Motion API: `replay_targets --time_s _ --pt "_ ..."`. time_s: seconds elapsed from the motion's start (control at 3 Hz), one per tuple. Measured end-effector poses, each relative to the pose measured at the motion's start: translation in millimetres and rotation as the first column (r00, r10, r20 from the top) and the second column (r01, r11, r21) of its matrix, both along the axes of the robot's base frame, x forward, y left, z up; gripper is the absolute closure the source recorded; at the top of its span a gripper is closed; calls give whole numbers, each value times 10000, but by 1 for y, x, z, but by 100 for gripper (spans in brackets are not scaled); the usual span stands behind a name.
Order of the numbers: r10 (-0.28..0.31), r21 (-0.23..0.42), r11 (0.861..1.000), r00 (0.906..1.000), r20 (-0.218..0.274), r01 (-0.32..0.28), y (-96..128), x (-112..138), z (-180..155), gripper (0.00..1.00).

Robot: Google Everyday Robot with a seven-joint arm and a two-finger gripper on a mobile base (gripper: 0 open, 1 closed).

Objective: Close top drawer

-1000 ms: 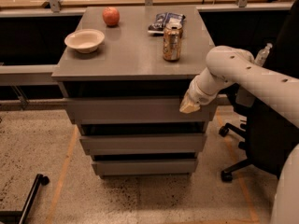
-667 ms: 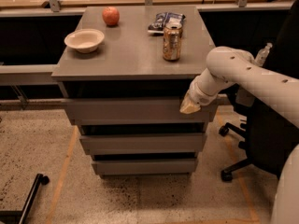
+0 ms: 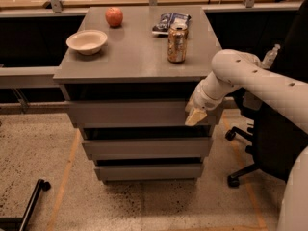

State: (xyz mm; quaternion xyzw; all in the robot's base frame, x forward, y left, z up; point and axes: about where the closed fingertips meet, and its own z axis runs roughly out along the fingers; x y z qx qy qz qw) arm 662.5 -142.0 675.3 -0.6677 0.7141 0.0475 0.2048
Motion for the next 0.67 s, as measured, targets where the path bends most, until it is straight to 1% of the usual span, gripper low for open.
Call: replay_targets --time_s 0.33,0.67 --pt "23 2 10000 10000 -36 -23 1 -4 -2 0" --pt "23 1 10000 10000 -37 -23 1 -7 -2 0"
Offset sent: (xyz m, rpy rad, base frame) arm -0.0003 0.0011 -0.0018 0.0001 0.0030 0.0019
